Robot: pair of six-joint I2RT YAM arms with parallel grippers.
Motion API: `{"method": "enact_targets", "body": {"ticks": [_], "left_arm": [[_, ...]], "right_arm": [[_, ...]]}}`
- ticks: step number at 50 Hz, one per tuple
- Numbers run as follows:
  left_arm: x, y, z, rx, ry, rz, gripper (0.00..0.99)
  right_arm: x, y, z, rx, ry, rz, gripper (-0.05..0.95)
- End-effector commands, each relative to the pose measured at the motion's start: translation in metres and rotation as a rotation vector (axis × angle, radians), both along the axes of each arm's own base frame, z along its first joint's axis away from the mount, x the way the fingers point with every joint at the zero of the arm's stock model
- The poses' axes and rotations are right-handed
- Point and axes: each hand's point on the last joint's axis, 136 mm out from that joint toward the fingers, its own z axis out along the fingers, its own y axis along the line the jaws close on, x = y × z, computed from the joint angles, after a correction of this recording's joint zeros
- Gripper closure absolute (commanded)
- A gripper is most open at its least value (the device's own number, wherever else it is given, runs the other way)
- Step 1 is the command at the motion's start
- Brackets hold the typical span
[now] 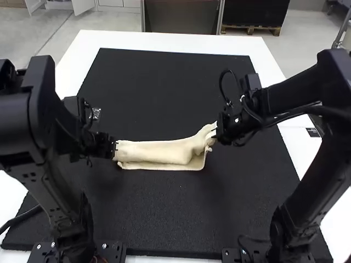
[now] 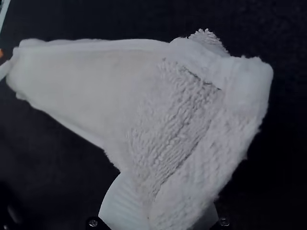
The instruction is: Fold the towel.
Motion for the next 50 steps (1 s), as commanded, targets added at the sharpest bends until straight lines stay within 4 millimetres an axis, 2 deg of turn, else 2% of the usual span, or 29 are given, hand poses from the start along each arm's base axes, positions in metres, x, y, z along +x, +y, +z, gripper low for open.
{"method": "enact_targets", "body": {"ticks": [1, 18, 29, 50], "left_arm": [[0.005, 0.014, 0.007, 0.025, -0.024, 0.012, 0.038], [-0.002, 0.043, 0.007, 0.046, -0.022, 0.088, 0.038], [-0.004, 0.057, 0.009, 0.055, -0.027, 0.123, 0.038], [-0.014, 0.082, 0.009, 0.076, -0.026, 0.189, 0.038]], "right_arm": [[0.003, 0.023, 0.028, 0.062, -0.057, 0.055, 0.92], [-0.009, 0.069, 0.034, 0.120, -0.073, 0.168, 0.92], [-0.017, 0.091, 0.039, 0.152, -0.076, 0.236, 0.92], [-0.032, 0.136, 0.037, 0.173, -0.074, 0.355, 0.92]]}}
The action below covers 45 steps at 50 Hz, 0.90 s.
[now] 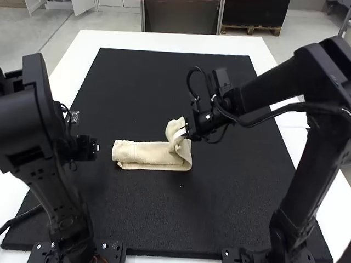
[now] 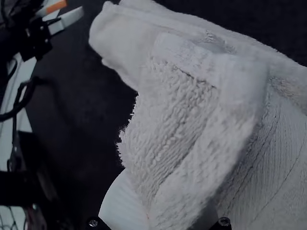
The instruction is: Fold the towel.
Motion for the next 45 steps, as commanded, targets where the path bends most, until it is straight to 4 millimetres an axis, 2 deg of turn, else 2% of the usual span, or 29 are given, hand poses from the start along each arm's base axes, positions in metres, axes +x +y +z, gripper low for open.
{"method": "enact_targets", "body": {"ticks": [1, 22, 45], "left_arm": [[0.006, 0.009, 0.008, 0.023, -0.022, 0.000, 0.038], [0.004, 0.011, 0.008, 0.011, -0.029, 0.005, 0.038], [0.006, 0.011, 0.010, 0.009, -0.036, 0.002, 0.038]], "right_arm": [[-0.004, 0.021, 0.013, 0.042, -0.012, 0.054, 0.92], [-0.009, 0.060, 0.007, 0.051, -0.010, 0.137, 0.92], [-0.004, 0.087, 0.004, 0.068, -0.016, 0.177, 0.92]]}}
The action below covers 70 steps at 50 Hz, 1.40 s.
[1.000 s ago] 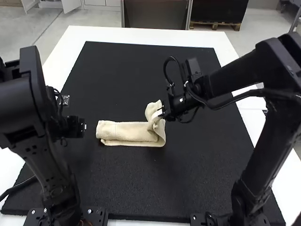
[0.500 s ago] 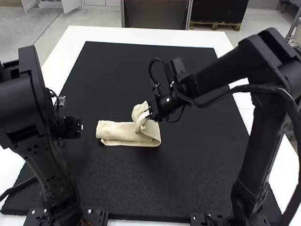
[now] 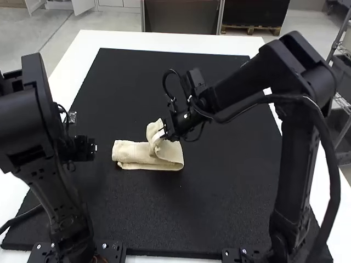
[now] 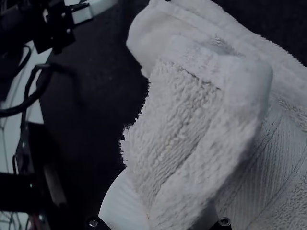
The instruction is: Fold the towel.
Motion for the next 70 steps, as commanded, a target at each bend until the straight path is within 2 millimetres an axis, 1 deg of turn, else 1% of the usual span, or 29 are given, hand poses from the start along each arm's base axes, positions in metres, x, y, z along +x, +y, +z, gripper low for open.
{"method": "enact_targets", "body": {"ticks": [1, 18, 23, 40, 55, 70], "left_arm": [[0.007, 0.006, 0.009, 0.016, -0.030, -0.009, 0.038], [0.009, 0.006, 0.011, 0.018, -0.035, -0.011, 0.038], [0.009, 0.006, 0.011, 0.018, -0.036, -0.012, 0.038], [0.011, 0.006, 0.013, 0.023, -0.043, -0.015, 0.038], [0.013, 0.007, 0.015, 0.024, -0.045, -0.015, 0.038], [0.013, 0.006, 0.014, 0.023, -0.045, -0.017, 0.038]], "right_arm": [[0.000, 0.015, 0.014, 0.044, -0.014, 0.032, 0.92], [-0.002, 0.039, 0.018, 0.066, -0.028, 0.072, 0.92], [-0.003, 0.044, 0.017, 0.067, -0.029, 0.085, 0.92], [-0.002, 0.059, 0.016, 0.076, -0.033, 0.104, 0.92], [-0.006, 0.072, 0.017, 0.088, -0.036, 0.133, 0.92], [-0.002, 0.077, 0.016, 0.092, -0.036, 0.137, 0.92]]}}
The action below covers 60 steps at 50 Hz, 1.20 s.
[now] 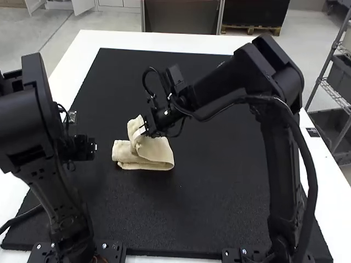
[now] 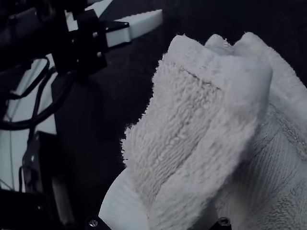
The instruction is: Fold the towel.
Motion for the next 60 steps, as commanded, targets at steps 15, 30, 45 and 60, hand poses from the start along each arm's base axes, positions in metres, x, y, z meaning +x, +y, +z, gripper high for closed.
{"method": "enact_targets", "body": {"ticks": [15, 30, 45, 60], "left_arm": [[0.011, 0.005, 0.012, 0.018, -0.036, -0.017, 0.038], [0.011, 0.004, 0.013, 0.014, -0.040, -0.020, 0.038], [0.012, 0.005, 0.014, 0.013, -0.040, -0.021, 0.038], [0.013, 0.005, 0.015, 0.015, -0.043, -0.021, 0.038]], "right_arm": [[0.000, 0.017, 0.011, 0.041, -0.005, 0.032, 0.92], [0.003, 0.024, 0.007, 0.041, 0.001, 0.035, 0.92], [0.008, 0.031, 0.005, 0.044, 0.001, 0.034, 0.86], [0.009, 0.032, 0.004, 0.044, -0.002, 0.035, 0.71]]}}
